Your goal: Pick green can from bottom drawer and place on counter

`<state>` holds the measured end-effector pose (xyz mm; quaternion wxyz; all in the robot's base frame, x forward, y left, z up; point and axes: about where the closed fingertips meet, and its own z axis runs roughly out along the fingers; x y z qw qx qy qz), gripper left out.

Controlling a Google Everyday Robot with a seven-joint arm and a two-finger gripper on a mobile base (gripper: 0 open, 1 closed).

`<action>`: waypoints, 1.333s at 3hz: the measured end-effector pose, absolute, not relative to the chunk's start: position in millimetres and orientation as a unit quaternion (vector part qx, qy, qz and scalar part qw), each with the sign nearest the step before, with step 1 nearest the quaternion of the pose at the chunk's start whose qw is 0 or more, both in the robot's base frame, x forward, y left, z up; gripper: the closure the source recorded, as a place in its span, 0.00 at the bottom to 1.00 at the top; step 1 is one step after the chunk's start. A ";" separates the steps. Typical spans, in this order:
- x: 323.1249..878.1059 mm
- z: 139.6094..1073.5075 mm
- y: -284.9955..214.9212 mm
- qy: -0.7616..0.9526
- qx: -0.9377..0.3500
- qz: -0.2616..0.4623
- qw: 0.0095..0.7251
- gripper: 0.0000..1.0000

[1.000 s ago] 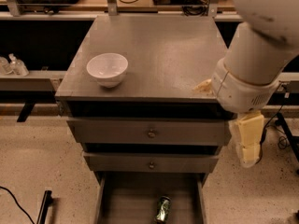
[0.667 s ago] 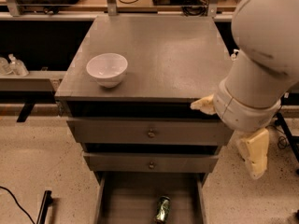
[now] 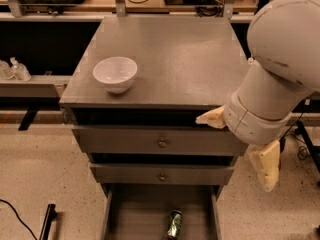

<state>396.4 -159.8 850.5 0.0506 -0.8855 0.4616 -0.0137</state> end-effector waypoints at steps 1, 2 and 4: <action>374.9 806.4 -147.1 0.427 -0.899 0.034 0.093 0.00; 342.8 741.3 -133.0 0.380 -0.910 0.048 0.162 0.00; 354.0 713.6 -110.1 0.319 -0.939 0.024 0.124 0.00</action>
Offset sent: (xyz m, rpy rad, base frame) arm -0.0315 0.0588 -0.1603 0.4233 -0.2750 0.3768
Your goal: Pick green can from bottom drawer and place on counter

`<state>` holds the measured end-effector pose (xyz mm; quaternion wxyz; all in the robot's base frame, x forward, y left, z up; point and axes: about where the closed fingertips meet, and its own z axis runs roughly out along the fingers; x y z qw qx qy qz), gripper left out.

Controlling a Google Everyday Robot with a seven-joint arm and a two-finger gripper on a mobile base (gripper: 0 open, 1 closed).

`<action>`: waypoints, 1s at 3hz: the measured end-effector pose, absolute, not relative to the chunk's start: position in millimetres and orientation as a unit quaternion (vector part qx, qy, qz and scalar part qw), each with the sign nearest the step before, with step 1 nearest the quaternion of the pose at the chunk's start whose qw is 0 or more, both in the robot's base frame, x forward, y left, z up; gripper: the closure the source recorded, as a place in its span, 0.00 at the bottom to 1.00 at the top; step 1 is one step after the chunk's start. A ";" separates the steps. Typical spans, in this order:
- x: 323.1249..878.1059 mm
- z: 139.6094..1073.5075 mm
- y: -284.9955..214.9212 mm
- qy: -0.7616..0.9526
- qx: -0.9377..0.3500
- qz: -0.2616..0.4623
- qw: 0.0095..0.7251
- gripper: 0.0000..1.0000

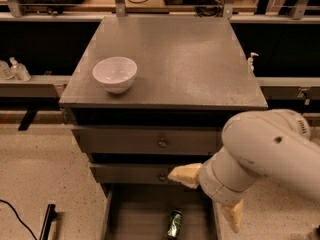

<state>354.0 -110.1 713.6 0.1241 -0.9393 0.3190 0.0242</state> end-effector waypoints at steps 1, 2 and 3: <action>331.5 664.4 -87.6 0.246 -0.964 0.005 0.103 0.00; 331.9 652.4 -79.2 0.221 -0.968 -0.016 0.115 0.00; 338.2 638.7 -78.7 0.221 -0.970 0.003 0.097 0.00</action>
Offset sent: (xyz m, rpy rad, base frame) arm -0.0216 0.0217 -0.0469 -0.0535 -0.0376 0.1384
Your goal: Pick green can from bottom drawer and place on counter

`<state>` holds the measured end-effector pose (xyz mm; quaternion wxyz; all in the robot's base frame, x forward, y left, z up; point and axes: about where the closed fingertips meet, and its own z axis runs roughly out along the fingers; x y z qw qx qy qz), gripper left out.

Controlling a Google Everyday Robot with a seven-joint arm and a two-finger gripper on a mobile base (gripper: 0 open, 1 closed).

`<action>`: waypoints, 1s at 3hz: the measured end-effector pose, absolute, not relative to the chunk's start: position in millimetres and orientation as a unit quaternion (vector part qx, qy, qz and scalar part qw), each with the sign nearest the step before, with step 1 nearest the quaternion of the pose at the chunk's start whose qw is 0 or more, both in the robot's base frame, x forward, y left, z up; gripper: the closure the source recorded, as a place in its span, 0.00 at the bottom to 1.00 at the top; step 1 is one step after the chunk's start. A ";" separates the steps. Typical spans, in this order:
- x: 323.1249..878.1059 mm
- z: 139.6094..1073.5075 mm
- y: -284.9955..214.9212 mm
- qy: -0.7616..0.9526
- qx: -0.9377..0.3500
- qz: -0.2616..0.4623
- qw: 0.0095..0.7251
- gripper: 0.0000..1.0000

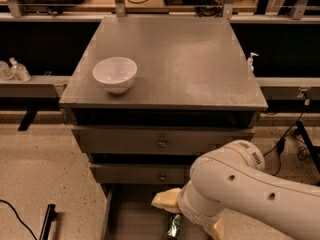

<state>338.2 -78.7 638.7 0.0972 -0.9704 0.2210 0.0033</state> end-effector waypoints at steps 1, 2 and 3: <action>370.7 594.7 -79.2 0.226 -0.971 0.013 0.079 0.00; 414.1 525.8 -92.4 0.254 -0.966 0.010 0.055 0.00; 424.5 503.1 -111.0 0.241 -0.970 -0.003 0.029 0.00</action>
Offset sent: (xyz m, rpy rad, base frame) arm 0.1489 -0.0508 -0.2004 -0.2138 -0.0377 -0.0542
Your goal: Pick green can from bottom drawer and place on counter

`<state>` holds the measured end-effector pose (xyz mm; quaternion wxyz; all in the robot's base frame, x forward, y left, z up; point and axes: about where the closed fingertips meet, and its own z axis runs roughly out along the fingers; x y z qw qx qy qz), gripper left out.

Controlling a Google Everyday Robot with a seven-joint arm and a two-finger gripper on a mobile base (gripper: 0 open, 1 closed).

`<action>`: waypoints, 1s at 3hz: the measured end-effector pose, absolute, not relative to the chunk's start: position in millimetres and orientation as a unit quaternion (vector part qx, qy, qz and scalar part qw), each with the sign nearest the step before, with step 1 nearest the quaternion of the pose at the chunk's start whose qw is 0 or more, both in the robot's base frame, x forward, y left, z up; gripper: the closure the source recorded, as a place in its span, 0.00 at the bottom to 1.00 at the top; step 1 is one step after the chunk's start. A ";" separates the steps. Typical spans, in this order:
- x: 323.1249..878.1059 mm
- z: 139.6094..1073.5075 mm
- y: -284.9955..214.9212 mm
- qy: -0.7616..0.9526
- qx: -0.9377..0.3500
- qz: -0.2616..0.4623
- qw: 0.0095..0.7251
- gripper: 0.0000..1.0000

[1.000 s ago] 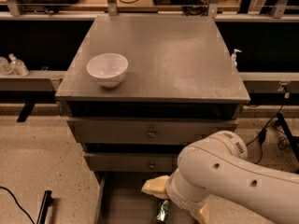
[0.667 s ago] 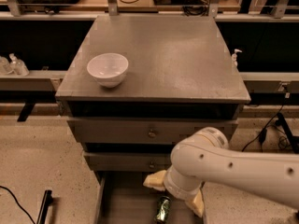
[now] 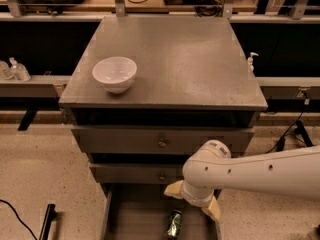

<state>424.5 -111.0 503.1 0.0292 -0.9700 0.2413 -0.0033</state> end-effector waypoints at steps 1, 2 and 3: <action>425.0 505.1 -110.3 0.239 -0.971 -0.005 0.030 0.00; 440.4 471.0 -99.5 0.220 -0.973 0.017 0.066 0.00; 441.2 406.9 -74.4 0.176 -0.981 0.018 0.084 0.00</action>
Offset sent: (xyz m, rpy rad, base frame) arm 0.0432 0.0241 -0.0557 0.1933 0.0318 0.0834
